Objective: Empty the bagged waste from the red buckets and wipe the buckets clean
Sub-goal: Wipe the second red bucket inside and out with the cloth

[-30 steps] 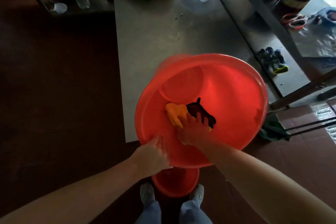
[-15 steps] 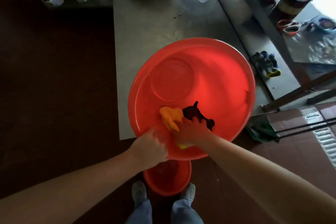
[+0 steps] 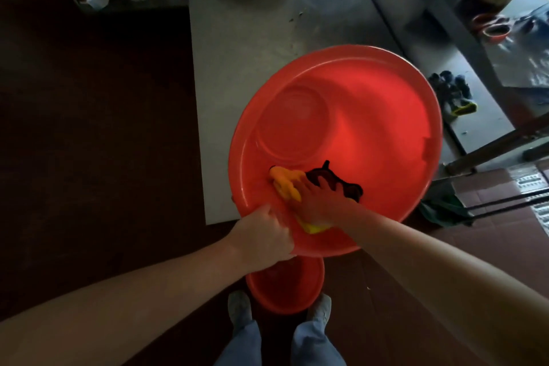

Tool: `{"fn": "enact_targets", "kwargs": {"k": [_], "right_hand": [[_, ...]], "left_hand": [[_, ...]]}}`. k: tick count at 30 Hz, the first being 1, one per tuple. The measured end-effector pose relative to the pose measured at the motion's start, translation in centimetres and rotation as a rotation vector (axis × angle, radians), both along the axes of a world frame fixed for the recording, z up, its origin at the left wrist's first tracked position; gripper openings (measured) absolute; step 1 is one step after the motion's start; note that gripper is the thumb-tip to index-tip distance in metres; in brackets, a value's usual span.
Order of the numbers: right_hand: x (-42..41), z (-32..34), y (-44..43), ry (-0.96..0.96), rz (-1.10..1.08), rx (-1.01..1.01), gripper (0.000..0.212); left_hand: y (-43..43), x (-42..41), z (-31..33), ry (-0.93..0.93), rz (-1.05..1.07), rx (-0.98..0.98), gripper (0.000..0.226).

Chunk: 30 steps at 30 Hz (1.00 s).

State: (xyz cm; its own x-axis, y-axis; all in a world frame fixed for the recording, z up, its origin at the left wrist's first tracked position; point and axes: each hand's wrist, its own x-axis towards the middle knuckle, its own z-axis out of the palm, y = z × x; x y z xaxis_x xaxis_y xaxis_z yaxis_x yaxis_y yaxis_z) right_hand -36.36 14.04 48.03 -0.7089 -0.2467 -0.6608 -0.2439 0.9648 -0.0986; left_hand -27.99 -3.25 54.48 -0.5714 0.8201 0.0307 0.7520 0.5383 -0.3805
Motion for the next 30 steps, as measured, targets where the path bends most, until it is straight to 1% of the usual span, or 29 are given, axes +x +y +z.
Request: {"fn": "enact_targets", "kwargs": {"k": [2,4,7,9,12,13,15,16,18,20,22,24,26,29,30], "right_hand": [[-2.2,-1.4,-0.5,-0.016,-0.019,-0.004,0.065],[-4.1,-2.4,-1.0,0.007,-0.058,-0.01,0.061],[-6.3,-3.3,-2.0,0.003,-0.11,-0.006,0.06],[-6.6,-3.6,-2.4,-0.014,-0.091,-0.002,0.063],[-6.0,-2.4,-1.7,-0.106,-0.218,-0.016,0.072],[-5.6,-2.0,-1.4,-0.129,-0.188,-0.024,0.072],[-4.9,-0.8,-0.5,-0.158,-0.017,-0.067,0.067],[-4.5,0.2,-0.2,-0.148,0.052,-0.086,0.064],[-3.3,2.5,0.6,-0.092,0.088,-0.053,0.063],[-1.4,4.4,1.3,-0.031,0.115,0.04,0.068],[0.1,5.7,2.2,-0.024,0.123,0.11,0.076],[1.3,7.1,3.3,-0.068,0.129,0.136,0.077],[2.2,8.0,4.5,-0.086,0.193,0.158,0.079],[3.3,9.0,5.9,-0.058,0.31,0.182,0.078],[3.5,9.3,6.3,-0.046,0.344,0.187,0.079]], "left_hand": [[-0.1,0.0,-0.3,-0.017,-0.021,-0.016,0.056],[0.0,0.0,-0.4,-0.03,-0.016,-0.019,0.055],[-0.1,-0.4,-0.7,-0.071,0.004,0.019,0.054],[-0.5,-0.6,-0.9,-0.079,0.021,0.018,0.051],[-0.9,-0.9,-0.7,-0.095,0.018,0.022,0.042],[-1.1,-1.0,-0.6,-0.106,0.014,-0.008,0.043],[-1.5,-1.2,-0.2,-0.133,0.0,-0.1,0.047],[-1.8,-1.4,0.0,-0.132,-0.006,-0.137,0.052],[-2.4,-1.9,0.7,-0.128,-0.005,-0.189,0.053],[-2.7,-2.5,1.5,-0.152,-0.016,-0.251,0.048],[-2.7,-2.8,2.2,-0.202,-0.035,-0.287,0.043],[-2.8,-2.8,3.0,-0.214,-0.023,-0.314,0.042],[-3.0,-3.0,4.1,-0.198,-0.019,-0.343,0.042],[-4.0,-3.8,5.3,-0.199,-0.043,-0.429,0.026],[-4.4,-4.2,5.8,-0.184,-0.037,-0.445,0.024]]}}
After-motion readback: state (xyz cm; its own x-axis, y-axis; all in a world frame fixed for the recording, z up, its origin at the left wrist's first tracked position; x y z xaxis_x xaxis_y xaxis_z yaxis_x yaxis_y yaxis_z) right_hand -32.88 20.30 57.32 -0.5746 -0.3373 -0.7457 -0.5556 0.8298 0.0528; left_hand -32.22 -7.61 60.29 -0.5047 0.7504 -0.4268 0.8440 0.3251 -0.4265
